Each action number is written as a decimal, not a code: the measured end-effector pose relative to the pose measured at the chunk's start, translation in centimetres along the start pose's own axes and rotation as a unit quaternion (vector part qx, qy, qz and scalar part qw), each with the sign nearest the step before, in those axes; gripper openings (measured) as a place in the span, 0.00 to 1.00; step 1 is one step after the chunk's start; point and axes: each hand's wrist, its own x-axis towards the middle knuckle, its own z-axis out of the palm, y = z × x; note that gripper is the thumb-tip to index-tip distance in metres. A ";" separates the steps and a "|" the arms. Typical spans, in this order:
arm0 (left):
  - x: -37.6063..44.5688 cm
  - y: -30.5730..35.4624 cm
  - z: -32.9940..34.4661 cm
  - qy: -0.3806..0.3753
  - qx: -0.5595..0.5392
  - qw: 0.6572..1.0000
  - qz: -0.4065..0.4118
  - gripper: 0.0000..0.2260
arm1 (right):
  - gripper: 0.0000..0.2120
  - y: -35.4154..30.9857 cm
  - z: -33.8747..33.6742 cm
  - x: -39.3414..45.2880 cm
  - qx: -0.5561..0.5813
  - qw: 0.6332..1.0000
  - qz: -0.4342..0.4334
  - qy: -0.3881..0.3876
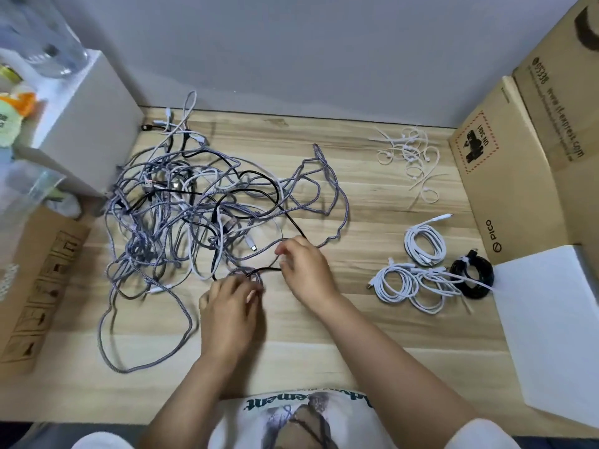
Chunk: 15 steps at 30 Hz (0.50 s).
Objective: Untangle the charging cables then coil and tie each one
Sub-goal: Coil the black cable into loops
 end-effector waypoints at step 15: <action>0.9 0.4 -1.0 -0.004 0.018 0.999 -0.043 0.10 | 0.11 -1.0 -0.6 -2.0 -0.210 0.974 -0.077 -0.044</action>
